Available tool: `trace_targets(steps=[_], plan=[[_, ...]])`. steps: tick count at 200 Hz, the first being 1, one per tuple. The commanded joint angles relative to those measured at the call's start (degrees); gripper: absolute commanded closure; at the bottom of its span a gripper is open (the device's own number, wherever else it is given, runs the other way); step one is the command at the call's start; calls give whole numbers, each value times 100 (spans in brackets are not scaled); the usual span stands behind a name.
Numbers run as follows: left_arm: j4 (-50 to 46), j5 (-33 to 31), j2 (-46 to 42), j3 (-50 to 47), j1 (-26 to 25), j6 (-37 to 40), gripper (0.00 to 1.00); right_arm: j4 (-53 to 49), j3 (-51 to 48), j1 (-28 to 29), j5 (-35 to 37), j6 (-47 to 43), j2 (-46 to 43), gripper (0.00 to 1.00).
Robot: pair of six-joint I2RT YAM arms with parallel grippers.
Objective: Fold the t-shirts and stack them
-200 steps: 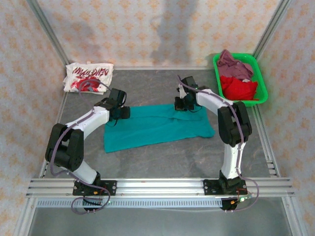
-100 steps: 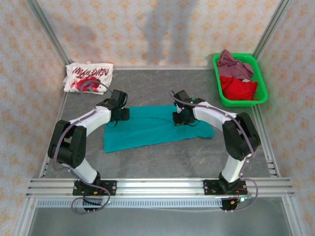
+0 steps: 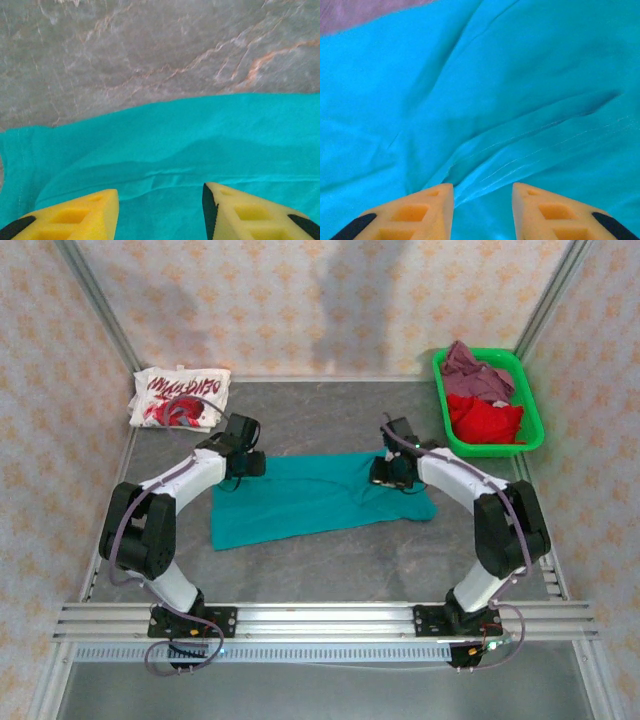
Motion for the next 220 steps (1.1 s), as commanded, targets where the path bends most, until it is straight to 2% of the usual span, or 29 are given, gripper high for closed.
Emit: trace_targets(steps=[1, 13, 46, 75, 126, 164, 205, 220], plan=[[-185, -1, 9, 128, -15, -66, 52, 13, 728, -22, 41, 181, 410, 71], [-202, -10, 30, 124, -18, -57, 52, -301, 1193, -5, 159, 38, 809, 74], [-202, -45, -2, 31, -20, -74, 52, -966, 2107, 130, 641, -314, 1561, 74], [-224, -143, -61, -71, -20, -52, 52, -1154, 2100, 235, 623, -516, 1796, 75], [-265, -189, -8, -36, -17, -48, 52, -1001, 964, 302, 540, -599, 933, 77], [-251, -174, 109, 17, -16, -109, 52, -1441, 341, 303, 650, -648, 219, 78], [-229, -139, 131, 3, -21, -140, 52, -1628, 97, 295, 686, -601, -214, 77], [-214, 135, 75, 31, -32, -41, 52, -1484, 183, 245, 688, -459, -172, 77]])
